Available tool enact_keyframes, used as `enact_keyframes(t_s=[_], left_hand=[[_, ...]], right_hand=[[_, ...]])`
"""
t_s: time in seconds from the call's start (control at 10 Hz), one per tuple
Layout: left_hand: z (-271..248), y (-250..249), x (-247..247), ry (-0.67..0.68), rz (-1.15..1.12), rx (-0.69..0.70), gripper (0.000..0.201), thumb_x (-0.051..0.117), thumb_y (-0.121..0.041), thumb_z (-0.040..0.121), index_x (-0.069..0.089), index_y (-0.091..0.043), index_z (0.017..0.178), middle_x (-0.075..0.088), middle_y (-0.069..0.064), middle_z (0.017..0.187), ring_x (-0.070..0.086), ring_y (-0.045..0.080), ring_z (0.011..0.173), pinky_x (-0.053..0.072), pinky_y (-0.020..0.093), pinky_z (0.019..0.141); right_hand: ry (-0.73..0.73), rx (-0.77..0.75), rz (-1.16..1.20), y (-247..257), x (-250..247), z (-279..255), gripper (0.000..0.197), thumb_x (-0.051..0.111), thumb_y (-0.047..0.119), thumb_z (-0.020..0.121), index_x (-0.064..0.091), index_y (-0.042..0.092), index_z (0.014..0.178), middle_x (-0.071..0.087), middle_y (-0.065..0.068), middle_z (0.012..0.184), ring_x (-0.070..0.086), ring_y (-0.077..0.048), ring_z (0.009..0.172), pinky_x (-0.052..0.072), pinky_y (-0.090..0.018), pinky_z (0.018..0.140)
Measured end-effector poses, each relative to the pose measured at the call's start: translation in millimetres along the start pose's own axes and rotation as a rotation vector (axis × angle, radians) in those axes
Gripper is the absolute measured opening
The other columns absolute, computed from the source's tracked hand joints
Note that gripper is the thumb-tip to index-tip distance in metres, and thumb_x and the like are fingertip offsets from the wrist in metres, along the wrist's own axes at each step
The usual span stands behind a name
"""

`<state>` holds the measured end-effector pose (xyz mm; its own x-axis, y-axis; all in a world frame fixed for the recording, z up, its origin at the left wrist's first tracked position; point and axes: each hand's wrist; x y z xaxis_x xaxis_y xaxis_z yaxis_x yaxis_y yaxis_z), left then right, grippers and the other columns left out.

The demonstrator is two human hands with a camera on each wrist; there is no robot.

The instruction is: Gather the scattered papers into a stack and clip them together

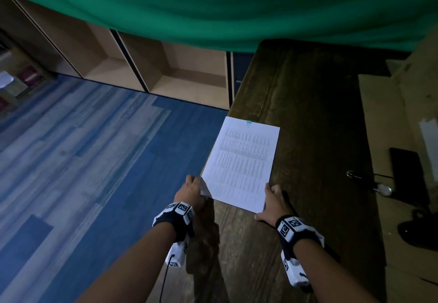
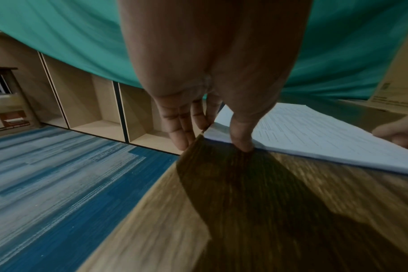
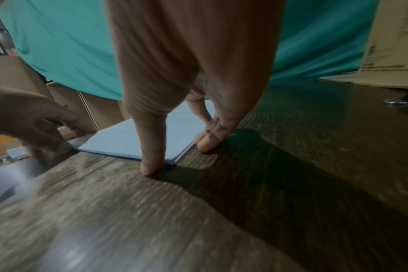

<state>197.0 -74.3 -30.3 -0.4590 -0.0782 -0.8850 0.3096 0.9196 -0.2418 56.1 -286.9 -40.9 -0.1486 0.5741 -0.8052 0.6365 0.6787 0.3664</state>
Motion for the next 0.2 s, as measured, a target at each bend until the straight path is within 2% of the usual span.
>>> enact_keyframes(t_s=[0.1,0.2], left_hand=[[-20,11,11,0.038,-0.09,-0.066,0.055,0.051,-0.03,0.095,0.035,-0.013,0.145,0.047,0.017,0.138,0.059,0.038,0.117,0.048,0.046,0.092],[-65,33,29,0.07,-0.203,-0.099,0.069,0.052,-0.039,0.095,0.023,-0.012,0.151,0.045,0.018,0.148,0.052,0.036,0.129,0.042,0.044,0.103]], right_hand=[[0.064,-0.017,0.145,-14,7,-18,0.107,0.084,0.029,0.064,0.019,0.024,0.15,0.034,-0.006,0.138,0.046,-0.023,0.125,0.046,-0.038,0.102],[0.074,-0.015,0.289,-34,22,-56,0.083,0.077,0.019,0.076,0.034,0.027,0.146,0.041,-0.001,0.134,0.055,-0.01,0.108,0.048,-0.022,0.092]])
Point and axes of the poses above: each hand's wrist, its own z-axis towards the middle knuckle, its own x-axis out of the palm, y = z × x
